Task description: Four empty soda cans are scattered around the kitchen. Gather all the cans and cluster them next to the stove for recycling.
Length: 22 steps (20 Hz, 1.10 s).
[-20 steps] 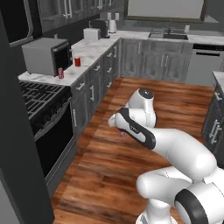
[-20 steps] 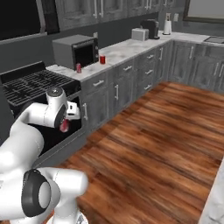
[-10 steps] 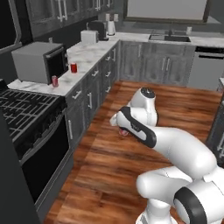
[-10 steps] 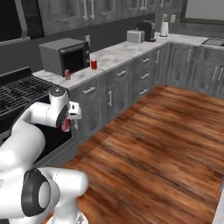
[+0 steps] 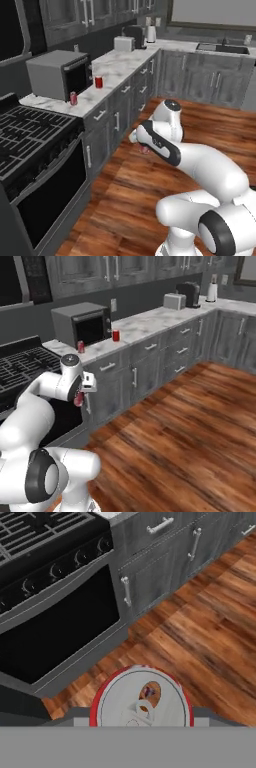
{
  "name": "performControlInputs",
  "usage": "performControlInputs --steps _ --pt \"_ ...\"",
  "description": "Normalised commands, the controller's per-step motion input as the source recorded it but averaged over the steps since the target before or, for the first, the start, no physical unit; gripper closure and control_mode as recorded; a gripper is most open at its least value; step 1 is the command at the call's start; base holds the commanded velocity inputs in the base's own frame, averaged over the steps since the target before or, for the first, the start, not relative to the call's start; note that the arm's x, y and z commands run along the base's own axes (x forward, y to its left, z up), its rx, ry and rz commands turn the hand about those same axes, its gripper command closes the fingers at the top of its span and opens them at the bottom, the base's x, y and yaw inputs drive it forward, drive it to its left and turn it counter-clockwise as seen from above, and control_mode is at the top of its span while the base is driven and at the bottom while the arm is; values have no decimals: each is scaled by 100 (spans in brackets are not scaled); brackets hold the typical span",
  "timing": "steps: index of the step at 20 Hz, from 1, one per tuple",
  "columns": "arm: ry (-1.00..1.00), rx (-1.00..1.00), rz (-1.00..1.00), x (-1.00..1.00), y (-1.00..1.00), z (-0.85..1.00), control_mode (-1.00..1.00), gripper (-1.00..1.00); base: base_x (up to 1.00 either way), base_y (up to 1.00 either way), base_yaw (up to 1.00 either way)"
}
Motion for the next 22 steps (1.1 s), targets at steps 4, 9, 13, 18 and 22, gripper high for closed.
performControlInputs --steps 4,9,13,18,22 --pt "0 0 0 0 0 0 100 100 65 -9 39" --pt "0 0 0 0 0 0 100 100 63 -12 39" --pt "0 0 0 0 0 0 100 100 61 -21 30" --pt "0 0 0 0 0 0 100 100 52 -26 30" --pt "0 0 0 0 0 0 100 100 49 -26 32"
